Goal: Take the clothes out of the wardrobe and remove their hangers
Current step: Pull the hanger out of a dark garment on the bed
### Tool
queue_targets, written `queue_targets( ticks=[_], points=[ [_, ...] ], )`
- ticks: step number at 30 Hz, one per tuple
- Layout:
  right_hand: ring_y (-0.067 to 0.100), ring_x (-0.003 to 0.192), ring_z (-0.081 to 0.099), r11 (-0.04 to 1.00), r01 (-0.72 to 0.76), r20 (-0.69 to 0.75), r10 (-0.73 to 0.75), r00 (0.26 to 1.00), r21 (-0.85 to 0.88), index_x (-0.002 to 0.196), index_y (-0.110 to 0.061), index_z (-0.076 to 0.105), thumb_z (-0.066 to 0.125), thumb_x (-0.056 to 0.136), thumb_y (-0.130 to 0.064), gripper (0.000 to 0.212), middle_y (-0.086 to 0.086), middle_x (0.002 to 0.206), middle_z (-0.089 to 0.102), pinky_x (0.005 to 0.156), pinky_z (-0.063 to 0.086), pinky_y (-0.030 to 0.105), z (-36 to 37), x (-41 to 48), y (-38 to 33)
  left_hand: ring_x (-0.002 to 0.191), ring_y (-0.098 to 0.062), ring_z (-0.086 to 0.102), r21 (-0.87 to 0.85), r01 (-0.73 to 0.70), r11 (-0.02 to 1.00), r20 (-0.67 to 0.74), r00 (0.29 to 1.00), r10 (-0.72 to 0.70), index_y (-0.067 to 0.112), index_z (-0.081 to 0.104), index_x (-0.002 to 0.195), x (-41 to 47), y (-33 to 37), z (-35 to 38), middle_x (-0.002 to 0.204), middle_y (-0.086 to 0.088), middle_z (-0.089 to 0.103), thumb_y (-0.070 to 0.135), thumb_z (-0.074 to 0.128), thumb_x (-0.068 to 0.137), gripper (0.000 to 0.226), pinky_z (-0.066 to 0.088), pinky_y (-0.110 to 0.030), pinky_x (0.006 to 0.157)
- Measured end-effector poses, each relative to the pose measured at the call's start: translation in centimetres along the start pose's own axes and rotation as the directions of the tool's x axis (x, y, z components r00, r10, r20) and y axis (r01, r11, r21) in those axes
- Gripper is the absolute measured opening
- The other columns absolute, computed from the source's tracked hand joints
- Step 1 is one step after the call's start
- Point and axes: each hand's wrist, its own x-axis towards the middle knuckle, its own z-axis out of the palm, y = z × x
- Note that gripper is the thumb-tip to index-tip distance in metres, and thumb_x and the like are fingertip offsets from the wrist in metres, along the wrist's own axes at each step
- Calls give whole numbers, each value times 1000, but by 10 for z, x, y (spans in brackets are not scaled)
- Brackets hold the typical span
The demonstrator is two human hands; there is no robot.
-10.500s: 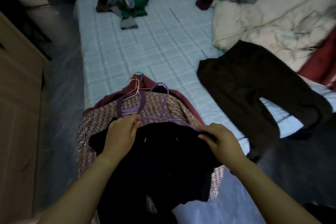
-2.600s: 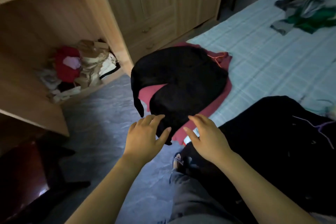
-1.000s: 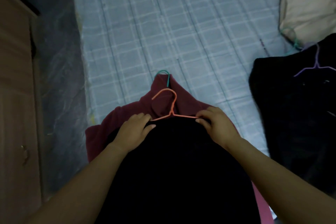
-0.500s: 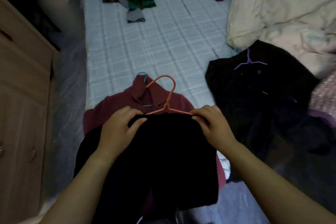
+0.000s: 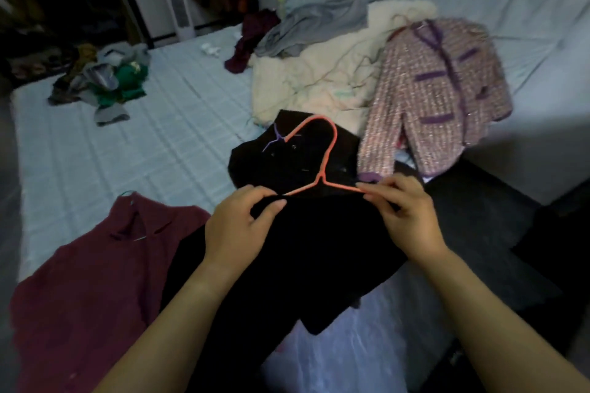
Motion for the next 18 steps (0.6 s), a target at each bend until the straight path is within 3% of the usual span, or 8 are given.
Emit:
queue_targets(
  ticks=[3,5,9,12,14,16,18],
  points=[
    [16,77,53,992,113,-52,-115,992,-50,105,-24,66,62,84,-19,22,7,81,60,72,42,30,-40,41,22,78,0,61,-168,34,985,-4,999,-35,30,66,88,28,34,22,88,15,66,40,62,86,11,50,-25,70],
    [17,78,53,985,156,-35,-158,987,-69,104,-22,68,61,85,-19,21,7,82,60,72,42,31,-53,67,33,79,-3,64,-243,58,968,1,998,-59,28,68,92,45,44,32,89,14,68,43,60,86,18,54,-34,74],
    [19,81,52,977,168,-42,-175,984,-129,101,-20,71,64,84,-14,19,7,85,60,78,38,19,-61,132,66,80,-8,67,-373,66,926,-38,996,-87,28,69,93,106,52,50,88,10,71,48,62,82,24,55,-43,78],
    [14,81,48,957,223,-11,-229,973,-183,100,-19,73,62,86,-19,18,7,85,60,79,32,12,-46,180,88,80,-11,68,-428,96,899,-22,993,-117,29,70,90,152,39,60,85,9,71,43,63,84,16,55,-43,78],
    [12,80,46,953,247,47,-242,969,-177,100,-21,73,60,86,-24,19,4,83,61,79,31,12,-27,205,103,79,-9,67,-398,118,910,5,992,-127,29,70,88,180,22,63,83,10,71,39,64,84,13,53,-34,77],
    [15,79,49,957,262,135,-244,960,-129,103,-25,71,58,87,-26,21,3,82,60,77,32,14,-2,222,117,79,-1,62,-268,120,956,20,993,-119,28,69,86,201,2,62,81,15,68,36,64,85,10,45,-16,72],
    [15,78,49,957,279,212,-258,943,-77,106,-27,69,57,87,-28,23,3,81,59,75,34,17,27,234,133,79,4,58,-131,99,986,27,995,-96,28,68,86,217,-21,61,82,19,65,33,64,85,7,38,-8,67]
  ],
)
